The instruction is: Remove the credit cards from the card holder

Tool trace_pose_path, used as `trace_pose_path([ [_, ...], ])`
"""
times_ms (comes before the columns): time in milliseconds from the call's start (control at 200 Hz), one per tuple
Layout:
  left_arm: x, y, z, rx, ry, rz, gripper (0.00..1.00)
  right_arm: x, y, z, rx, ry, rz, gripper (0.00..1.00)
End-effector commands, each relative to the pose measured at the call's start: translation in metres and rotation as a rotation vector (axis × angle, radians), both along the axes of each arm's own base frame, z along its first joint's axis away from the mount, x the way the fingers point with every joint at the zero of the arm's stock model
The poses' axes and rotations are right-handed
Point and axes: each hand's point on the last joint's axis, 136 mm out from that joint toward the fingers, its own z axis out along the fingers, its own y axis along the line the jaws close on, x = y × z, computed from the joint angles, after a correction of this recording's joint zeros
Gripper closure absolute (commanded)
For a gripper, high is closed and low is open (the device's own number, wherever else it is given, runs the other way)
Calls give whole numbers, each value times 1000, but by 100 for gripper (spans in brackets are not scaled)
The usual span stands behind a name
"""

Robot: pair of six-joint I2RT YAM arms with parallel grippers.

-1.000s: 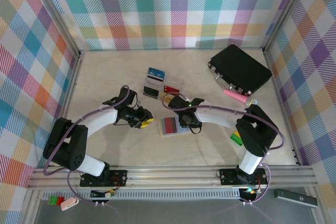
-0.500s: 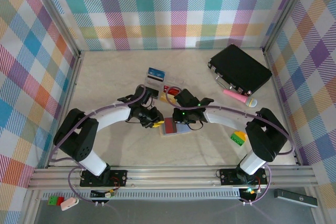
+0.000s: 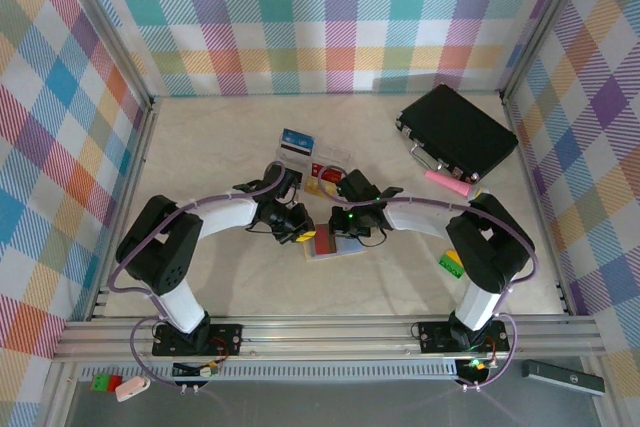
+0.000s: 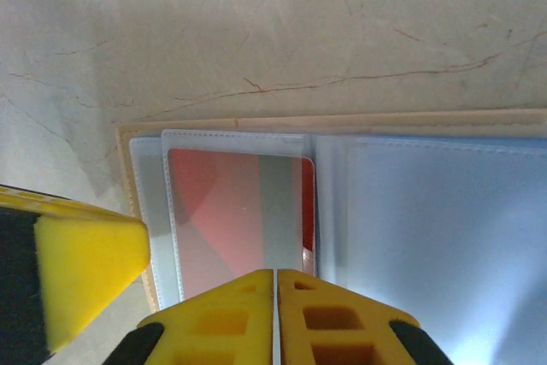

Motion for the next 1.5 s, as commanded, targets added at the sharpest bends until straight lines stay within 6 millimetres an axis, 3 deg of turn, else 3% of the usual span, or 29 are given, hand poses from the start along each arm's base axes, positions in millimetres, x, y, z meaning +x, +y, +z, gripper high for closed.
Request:
trace_pose_path([
  [0,4,-9,-1,-18,-7,1,86,0,1,-9,6,14,13,90],
  [135,1,-6,-8,-6,8,4,86,2,-3,-14,-6,18,-4,89],
  [500,-22,25,-39,137,62,0,88,3,-14,-21,-13,31,-59,84],
  [755,-23,27,-41,152,62,-9,88,1,-12,-21,30,48,-56,85],
  [900,-20,26,-34,150,50,-16,88,-1,-6,-19,78,57,-35,85],
  [1130,-8,32,6,179,-52,-12,87,-3,0,-14,115,62,-4,85],
  [1215,-7,21,17,119,-70,-35,87,-2,0,-14,117,59,-6,84],
  [1305,-9,10,18,60,-47,-55,87,-1,0,-14,121,60,-9,83],
  [1495,-9,11,8,81,-31,-49,87,-3,4,-15,142,72,-4,83],
])
